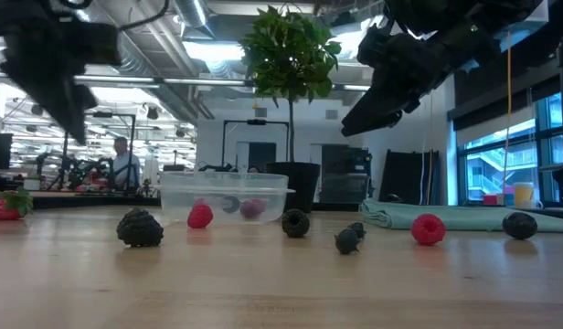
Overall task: Pick and placing Produce into tupperware
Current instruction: Put the top strawberry into the container
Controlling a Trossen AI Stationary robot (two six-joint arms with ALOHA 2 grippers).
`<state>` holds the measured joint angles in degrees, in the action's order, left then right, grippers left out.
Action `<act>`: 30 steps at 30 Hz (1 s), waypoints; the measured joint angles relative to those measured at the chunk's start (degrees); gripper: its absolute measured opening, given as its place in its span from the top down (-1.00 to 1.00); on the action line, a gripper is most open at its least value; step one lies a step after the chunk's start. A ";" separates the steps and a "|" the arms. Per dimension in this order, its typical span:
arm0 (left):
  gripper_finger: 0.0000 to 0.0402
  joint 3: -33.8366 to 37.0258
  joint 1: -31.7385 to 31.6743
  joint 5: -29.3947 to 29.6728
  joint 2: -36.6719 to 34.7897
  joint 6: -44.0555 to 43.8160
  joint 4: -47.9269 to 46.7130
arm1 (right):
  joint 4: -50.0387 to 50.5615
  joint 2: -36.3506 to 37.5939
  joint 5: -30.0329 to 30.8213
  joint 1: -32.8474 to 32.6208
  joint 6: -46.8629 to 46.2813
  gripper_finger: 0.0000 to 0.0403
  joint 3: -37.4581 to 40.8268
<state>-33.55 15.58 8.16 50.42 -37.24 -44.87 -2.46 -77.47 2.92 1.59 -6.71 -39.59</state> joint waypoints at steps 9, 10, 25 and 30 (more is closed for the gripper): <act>0.16 0.03 1.09 0.17 5.76 -15.10 -9.88 | -3.02 0.00 0.00 0.01 1.31 -0.04 0.00; 0.16 0.03 1.09 -0.10 6.68 -14.67 -9.86 | -3.01 0.00 0.00 0.01 1.25 -0.04 0.00; 0.16 0.05 1.08 -3.34 15.90 -12.08 -9.79 | -3.58 0.00 0.00 0.01 1.00 -0.04 0.00; 0.16 0.05 1.08 -3.64 15.90 -11.83 -9.78 | -3.56 0.00 0.00 0.01 1.02 -0.04 0.00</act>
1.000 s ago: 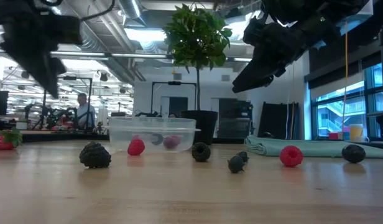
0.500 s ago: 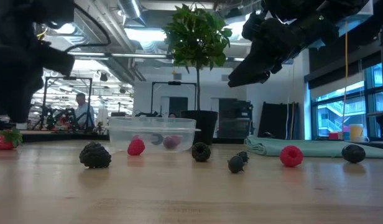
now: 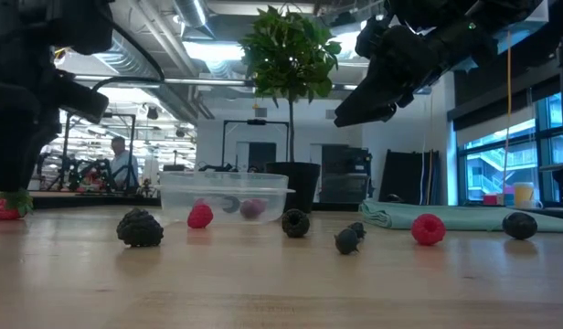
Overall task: Pick and placing Produce into tupperware
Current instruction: Put the top strawberry into the container
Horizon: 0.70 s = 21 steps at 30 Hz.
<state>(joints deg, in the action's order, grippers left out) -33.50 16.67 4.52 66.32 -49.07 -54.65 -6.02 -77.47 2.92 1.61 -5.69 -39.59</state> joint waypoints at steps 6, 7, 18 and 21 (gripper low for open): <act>0.16 0.00 -0.04 -1.28 0.00 -0.32 0.02 | 0.00 0.00 0.00 0.00 0.07 -0.04 0.00; 0.16 0.00 -0.02 -1.72 0.00 -0.33 0.02 | 0.00 0.00 0.00 0.00 0.07 -0.04 0.00; 0.16 0.00 -0.48 -1.21 0.00 -1.41 -0.17 | 0.04 0.00 0.00 0.00 0.16 -0.04 0.00; 0.16 0.00 -0.48 -1.21 0.00 -1.50 -0.17 | 0.07 0.00 0.00 0.00 0.17 -0.04 0.00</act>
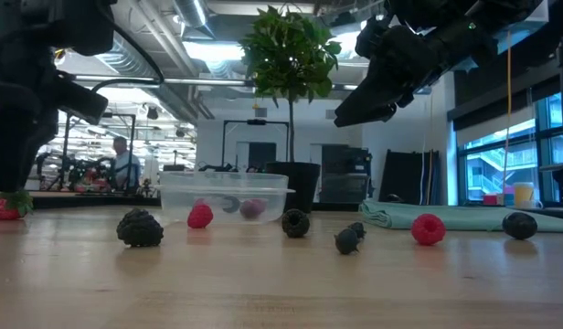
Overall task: Pick and placing Produce into tupperware
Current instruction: Put the top strawberry into the container
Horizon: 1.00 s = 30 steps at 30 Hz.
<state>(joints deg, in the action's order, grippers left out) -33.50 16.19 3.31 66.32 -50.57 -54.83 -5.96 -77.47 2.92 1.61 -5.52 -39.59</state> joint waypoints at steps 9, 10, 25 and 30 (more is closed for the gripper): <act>-0.01 0.00 -0.04 0.00 0.00 -0.29 0.00 | 0.00 0.00 0.00 0.00 0.00 -0.04 0.00; -0.06 0.00 -0.04 0.00 0.00 0.02 -0.02 | 0.00 0.00 0.00 0.00 0.00 -0.04 0.00; -0.21 0.00 -0.04 0.02 0.01 4.46 -0.02 | 0.02 0.00 0.00 0.00 0.00 -0.04 0.00; -0.21 0.00 -0.04 0.02 1.42 4.64 0.36 | 0.02 0.00 0.00 0.00 0.00 -0.04 0.00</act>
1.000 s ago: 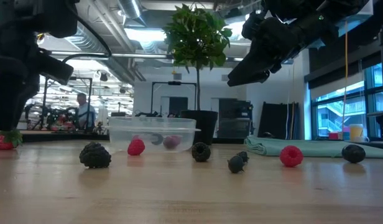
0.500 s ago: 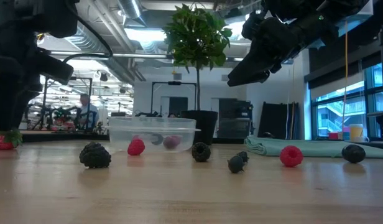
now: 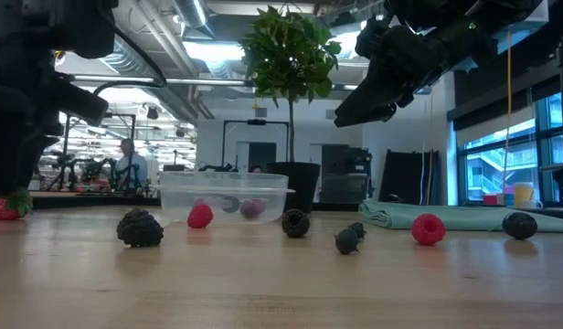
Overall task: Pick and placing Produce into tupperware
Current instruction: Put the top strawberry into the container
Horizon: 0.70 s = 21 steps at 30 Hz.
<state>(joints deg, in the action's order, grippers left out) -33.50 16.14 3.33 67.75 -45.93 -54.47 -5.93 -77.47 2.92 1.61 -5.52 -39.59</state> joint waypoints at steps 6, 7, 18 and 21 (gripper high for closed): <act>-0.21 0.02 0.00 0.02 3.40 0.08 0.06 | 0.00 0.00 0.00 0.00 0.02 -0.04 0.00; -0.21 0.02 0.00 0.02 4.02 0.08 0.08 | 0.00 0.00 0.00 0.00 0.07 -0.04 0.00; -0.21 0.00 0.00 0.29 9.66 2.08 2.31 | 0.00 0.00 0.00 0.00 0.13 -0.04 0.00; -0.21 -0.09 0.00 0.26 10.42 4.47 3.16 | 0.00 0.00 0.00 0.00 0.13 -0.04 0.00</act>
<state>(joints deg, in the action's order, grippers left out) -33.58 16.14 3.60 78.17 -41.45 -51.31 -5.93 -77.47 2.92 1.61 -5.39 -39.59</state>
